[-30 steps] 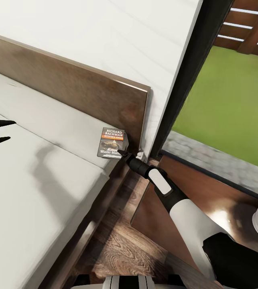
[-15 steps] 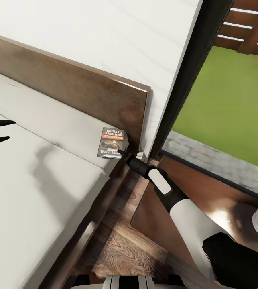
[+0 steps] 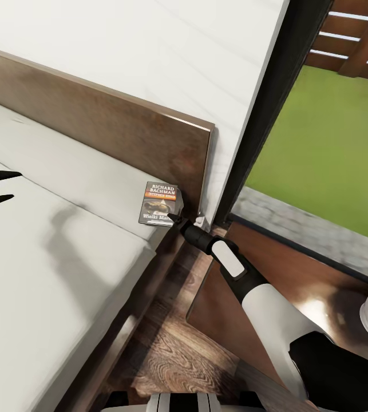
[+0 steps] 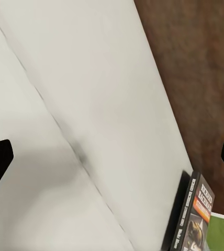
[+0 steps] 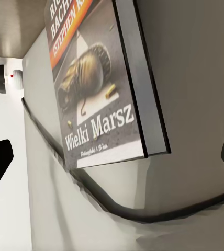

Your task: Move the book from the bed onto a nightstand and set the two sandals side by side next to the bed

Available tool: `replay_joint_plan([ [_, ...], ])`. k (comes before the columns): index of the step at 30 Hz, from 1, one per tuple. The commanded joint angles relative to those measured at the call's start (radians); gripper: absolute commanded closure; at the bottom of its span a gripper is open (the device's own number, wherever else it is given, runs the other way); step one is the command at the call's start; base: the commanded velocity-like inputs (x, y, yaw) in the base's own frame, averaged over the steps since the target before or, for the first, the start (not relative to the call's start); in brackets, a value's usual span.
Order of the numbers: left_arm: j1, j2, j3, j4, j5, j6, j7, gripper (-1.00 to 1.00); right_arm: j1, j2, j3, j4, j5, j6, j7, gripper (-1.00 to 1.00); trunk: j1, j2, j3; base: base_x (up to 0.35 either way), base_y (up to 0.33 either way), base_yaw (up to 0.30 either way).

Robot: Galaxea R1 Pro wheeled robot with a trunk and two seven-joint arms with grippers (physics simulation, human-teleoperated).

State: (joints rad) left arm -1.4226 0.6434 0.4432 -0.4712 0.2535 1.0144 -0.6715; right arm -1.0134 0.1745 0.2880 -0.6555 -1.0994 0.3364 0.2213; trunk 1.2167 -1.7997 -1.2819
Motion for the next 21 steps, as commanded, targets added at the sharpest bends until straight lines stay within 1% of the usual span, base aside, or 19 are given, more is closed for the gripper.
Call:
replay_joint_plan([
  [1, -0.001, 0.0, 0.005, 0.0, -0.007, 0.004, -0.006, -1.0, -0.001, 0.0, 0.0, 0.0, -0.005, 0.003, 0.001, -1.0, 0.0, 0.0, 0.0, 0.0, 0.0, 0.0],
  [21, -0.001, 0.0, 0.003, 0.0, -0.007, 0.004, -0.006, -1.0, -0.001, 0.0, 0.0, 0.002, -0.005, 0.003, 0.001, -1.0, 0.0, 0.0, 0.0, 0.0, 0.0, 0.0],
])
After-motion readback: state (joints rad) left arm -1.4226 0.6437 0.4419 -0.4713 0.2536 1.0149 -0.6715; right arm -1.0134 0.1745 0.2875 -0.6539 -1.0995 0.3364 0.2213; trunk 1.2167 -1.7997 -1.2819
